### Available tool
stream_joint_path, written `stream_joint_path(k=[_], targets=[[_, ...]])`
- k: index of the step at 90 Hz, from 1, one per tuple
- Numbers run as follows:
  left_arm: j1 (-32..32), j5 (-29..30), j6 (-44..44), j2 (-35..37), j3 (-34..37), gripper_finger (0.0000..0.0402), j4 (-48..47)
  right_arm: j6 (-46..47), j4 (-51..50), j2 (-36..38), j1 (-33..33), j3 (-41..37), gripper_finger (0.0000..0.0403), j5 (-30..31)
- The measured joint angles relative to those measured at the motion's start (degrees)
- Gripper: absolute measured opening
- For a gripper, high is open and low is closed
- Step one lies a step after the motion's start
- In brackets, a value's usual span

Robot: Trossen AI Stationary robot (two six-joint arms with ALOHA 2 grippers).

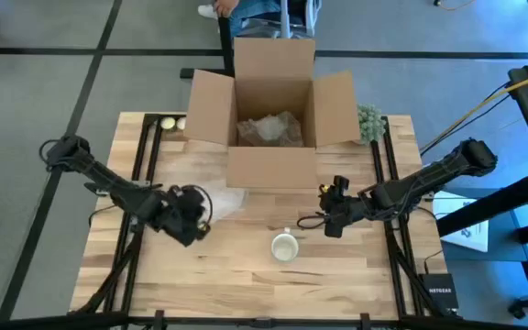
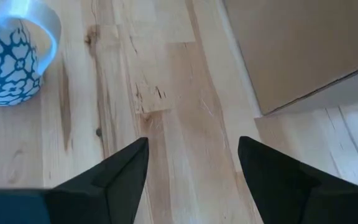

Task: Wrap mug
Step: Wrap the mug with the bubble wrap

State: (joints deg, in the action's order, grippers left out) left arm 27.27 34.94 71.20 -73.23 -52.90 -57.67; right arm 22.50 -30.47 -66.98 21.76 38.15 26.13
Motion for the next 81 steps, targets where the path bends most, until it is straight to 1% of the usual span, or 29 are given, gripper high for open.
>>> stream_joint_path(k=[6,14,30,44,54,64,70,81], targets=[[-2.55,-0.04,0.57,0.15,0.49,0.0041,-1.86,-0.02,0.0,0.0,0.01,0.0,0.0236,0.0],[-5.56,-1.03,-0.01,1.31,2.96,0.0066,-0.51,0.0,-0.01,0.0,0.0,0.0,0.0236,-0.1],[-10.14,-5.66,-2.34,5.02,9.85,0.0112,5.81,0.04,0.75,0.0,0.01,-1.48,0.0236,-0.31],[-12.4,-6.27,-2.64,9.7,16.47,0.0142,14.01,1.16,0.96,-0.01,-0.02,-3.03,0.0236,-0.68],[-13.86,-8.55,-2.86,11.89,21.27,0.0156,20.41,1.25,1.46,-0.01,-0.02,-3.1,0.0236,-0.68],[-14.78,-10.41,-2.94,12.1,25.19,0.0162,25.86,0.71,3.34,-0.02,-0.02,-3.1,0.0236,-0.81],[-15.12,-10.38,-3.32,11.98,26.89,0.0163,29.2,-0.11,4.16,-0.02,-0.02,-3.1,0.0236,-1.25],[-15.32,-10.56,-6.95,12.0,28.17,0.0162,37.05,-0.24,4.3,-0.02,-0.02,-3.1,0.0236,-1.3]])
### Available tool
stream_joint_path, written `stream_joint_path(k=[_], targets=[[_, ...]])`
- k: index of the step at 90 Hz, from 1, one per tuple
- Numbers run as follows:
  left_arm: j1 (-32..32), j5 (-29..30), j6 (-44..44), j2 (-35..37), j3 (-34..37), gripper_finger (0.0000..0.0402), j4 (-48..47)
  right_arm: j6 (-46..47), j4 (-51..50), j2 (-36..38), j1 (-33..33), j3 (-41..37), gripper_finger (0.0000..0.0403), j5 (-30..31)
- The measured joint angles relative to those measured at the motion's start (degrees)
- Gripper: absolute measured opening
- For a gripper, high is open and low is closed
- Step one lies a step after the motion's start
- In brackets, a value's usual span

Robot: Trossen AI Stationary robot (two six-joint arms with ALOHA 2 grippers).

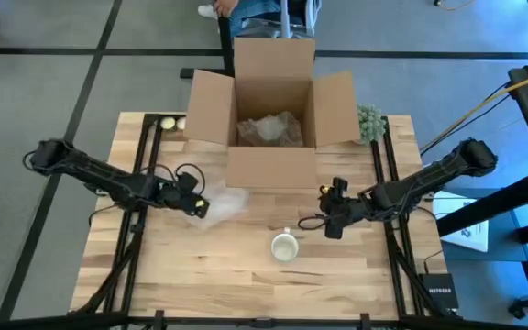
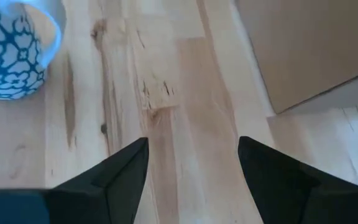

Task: Wrap mug
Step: Wrap the mug with the bubble wrap

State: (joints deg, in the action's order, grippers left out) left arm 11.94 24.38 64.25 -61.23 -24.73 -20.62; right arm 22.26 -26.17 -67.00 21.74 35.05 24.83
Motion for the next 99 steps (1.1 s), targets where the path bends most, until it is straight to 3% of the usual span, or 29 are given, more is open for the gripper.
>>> stream_joint_path(k=[27,51,69,80,99], targets=[[0.04,-0.48,-8.85,0.02,-0.44,0.0161,14.99,-0.02,-0.03,0.0,0.0,0.0,0.0236,0.01],[0.07,-0.68,-9.28,0.02,-0.44,0.0161,19.03,-0.04,-0.05,0.0,0.0,0.0,0.0236,0.01],[0.08,-9.6,-13.59,0.02,-0.61,0.0161,30.99,-0.04,-0.07,0.0,0.0,0.0,0.0236,-0.01],[0.1,-10.81,-13.71,0.05,-3.98,0.0157,22.37,-0.05,-0.07,0.0,0.0,0.0,0.0236,0.0],[-0.11,0.14,-8.45,0.06,-9.27,0.014,-2.27,-0.07,-0.07,0.0,0.0,0.0,0.0236,-0.01]])
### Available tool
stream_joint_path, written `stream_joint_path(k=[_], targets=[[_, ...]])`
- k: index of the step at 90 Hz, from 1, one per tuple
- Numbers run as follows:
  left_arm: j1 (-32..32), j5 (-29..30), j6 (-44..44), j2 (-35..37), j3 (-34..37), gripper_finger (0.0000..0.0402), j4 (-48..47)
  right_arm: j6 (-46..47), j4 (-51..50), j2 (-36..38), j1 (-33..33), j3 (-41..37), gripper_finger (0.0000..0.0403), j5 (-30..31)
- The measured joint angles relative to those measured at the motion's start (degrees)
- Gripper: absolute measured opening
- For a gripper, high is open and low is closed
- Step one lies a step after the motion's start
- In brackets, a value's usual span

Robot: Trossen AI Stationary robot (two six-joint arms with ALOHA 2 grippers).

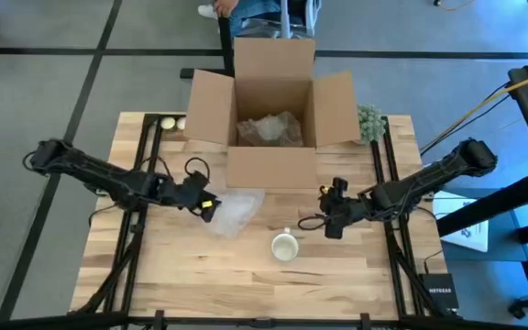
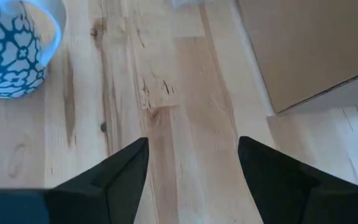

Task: Wrap mug
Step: Wrap the mug with the bubble wrap

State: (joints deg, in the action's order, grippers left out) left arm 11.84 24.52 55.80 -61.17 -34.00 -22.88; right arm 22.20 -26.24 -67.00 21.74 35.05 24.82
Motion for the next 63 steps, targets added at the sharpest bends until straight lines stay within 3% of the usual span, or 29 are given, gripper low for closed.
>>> stream_joint_path(k=[37,63], targets=[[0.17,-3.21,0.82,-0.09,-0.06,0.0136,-5.18,-0.15,0.0,0.0,0.0,0.0,0.0236,0.02],[0.67,-5.25,3.65,-5.32,-0.02,0.0136,-5.06,-0.17,0.2,0.0,0.0,0.0,0.0236,0.0]])
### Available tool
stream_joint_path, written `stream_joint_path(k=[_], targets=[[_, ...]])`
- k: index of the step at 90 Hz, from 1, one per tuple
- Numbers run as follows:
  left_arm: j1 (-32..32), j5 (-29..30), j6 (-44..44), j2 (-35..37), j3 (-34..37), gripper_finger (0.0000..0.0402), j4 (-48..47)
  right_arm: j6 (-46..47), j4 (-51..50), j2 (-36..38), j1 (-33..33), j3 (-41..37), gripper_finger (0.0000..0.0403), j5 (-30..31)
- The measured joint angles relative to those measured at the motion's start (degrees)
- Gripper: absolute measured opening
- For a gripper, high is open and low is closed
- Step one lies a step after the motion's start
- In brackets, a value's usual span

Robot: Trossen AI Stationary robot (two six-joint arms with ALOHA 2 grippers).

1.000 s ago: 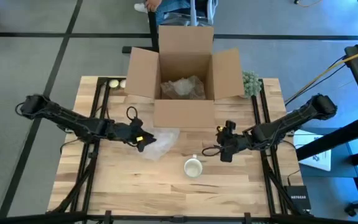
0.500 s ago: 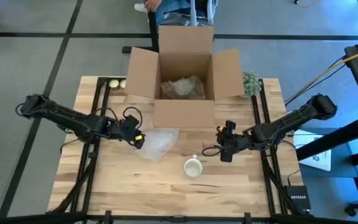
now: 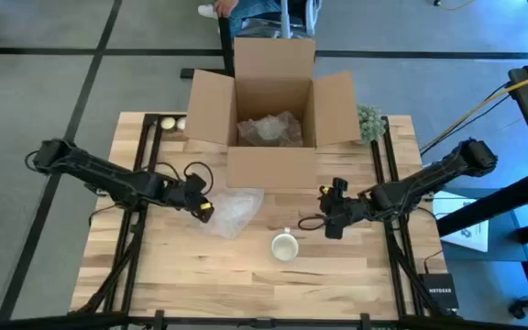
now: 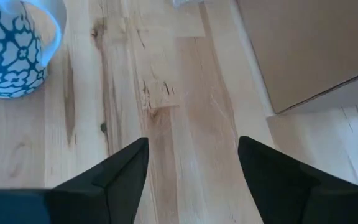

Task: Wrap mug
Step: Wrap the mug with the bubble wrap

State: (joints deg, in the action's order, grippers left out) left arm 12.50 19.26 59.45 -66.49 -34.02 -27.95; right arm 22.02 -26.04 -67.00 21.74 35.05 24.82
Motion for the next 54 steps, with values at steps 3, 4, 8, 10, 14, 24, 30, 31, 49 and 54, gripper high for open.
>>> stream_joint_path(k=[3,4,8,10,14,24,30,31,49,54], targets=[[0.07,-0.07,-0.24,-0.81,0.0,0.0136,1.2,0.01,0.04,0.0,0.0,0.0,0.0236,0.0],[0.11,-0.17,-0.36,-1.07,0.0,0.0135,1.62,0.0,0.09,0.0,0.0,0.0,0.0236,0.01],[0.33,-0.36,-0.95,-2.09,0.0,0.0133,3.48,0.0,0.58,0.0,0.0,0.0,0.0236,0.0],[0.5,-0.59,-1.31,-2.62,0.0,0.013,4.55,0.0,0.93,0.0,0.0,0.0,0.0236,0.01],[1.01,-0.97,-1.82,-3.62,0.0,0.012,6.72,-0.04,1.75,0.0,0.0,0.0,0.0236,0.0],[3.18,-1.26,-2.4,-5.4,0.01,0.0063,10.66,-1.31,4.65,0.0,0.07,0.0,0.0236,-0.02],[4.81,-1.2,-1.56,-5.63,0.02,0.0021,11.99,-2.19,6.38,0.0,0.07,0.0,0.0236,-0.02],[5.12,-1.11,-1.45,-5.63,0.02,0.0017,12.13,-2.44,6.74,0.0,0.07,0.0,0.0236,-0.02],[11.08,3.17,1.43,-5.41,-4.04,0.0001,13.89,-5.9,13.83,-0.48,0.06,0.02,0.0236,-0.68],[12.69,4.7,0.94,-5.39,-6.18,0.0,13.94,-7.46,16.23,-1.13,0.07,0.02,0.0236,-1.1]])
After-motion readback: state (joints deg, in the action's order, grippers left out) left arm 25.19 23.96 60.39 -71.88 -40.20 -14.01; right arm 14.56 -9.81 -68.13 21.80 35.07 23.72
